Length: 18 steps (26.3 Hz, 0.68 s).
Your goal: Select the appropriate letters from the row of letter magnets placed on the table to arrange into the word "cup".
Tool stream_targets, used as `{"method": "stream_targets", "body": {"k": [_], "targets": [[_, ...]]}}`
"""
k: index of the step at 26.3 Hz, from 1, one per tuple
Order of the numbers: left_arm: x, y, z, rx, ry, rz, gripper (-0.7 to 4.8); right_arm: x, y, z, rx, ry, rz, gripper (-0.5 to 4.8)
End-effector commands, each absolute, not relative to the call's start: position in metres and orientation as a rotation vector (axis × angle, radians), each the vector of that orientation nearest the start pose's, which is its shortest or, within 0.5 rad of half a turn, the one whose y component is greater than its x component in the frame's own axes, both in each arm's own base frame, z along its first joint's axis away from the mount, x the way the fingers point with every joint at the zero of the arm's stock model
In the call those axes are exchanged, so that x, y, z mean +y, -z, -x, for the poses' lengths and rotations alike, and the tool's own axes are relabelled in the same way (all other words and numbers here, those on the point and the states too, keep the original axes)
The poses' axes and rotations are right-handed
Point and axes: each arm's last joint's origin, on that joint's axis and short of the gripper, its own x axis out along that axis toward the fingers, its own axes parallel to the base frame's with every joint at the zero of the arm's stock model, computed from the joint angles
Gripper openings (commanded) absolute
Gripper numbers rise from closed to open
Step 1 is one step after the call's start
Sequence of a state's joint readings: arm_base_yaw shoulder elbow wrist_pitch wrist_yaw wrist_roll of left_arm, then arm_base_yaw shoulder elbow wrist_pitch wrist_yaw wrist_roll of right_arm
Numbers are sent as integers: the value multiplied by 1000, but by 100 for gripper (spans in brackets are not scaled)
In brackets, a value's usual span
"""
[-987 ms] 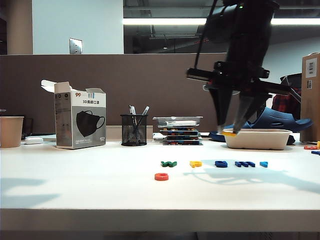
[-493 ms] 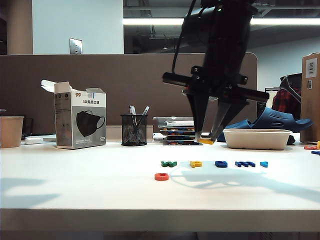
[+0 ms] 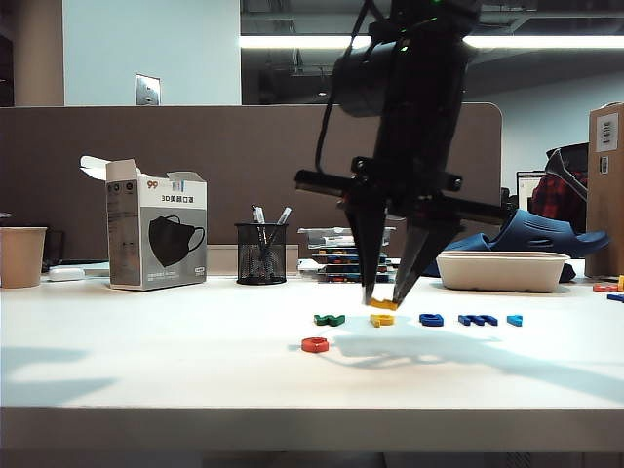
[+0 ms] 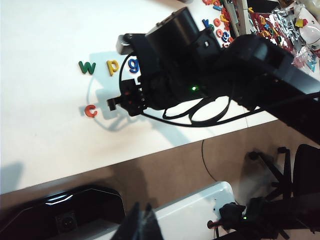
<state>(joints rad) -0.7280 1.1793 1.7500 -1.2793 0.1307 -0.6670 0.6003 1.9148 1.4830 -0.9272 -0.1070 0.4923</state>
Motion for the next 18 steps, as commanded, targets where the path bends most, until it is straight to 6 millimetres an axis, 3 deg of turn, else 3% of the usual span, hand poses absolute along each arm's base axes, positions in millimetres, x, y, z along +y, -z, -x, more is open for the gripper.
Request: {"method": "stream_targets", "body": {"k": [1,18], "targets": [[-113,-469,-121,924,559,385,-5,220,-207,-310,1428,-252,-68,112],[-113,-469,-121,923,559,386,-5,234,-186,-309,1462,-240,-49,112]]}}
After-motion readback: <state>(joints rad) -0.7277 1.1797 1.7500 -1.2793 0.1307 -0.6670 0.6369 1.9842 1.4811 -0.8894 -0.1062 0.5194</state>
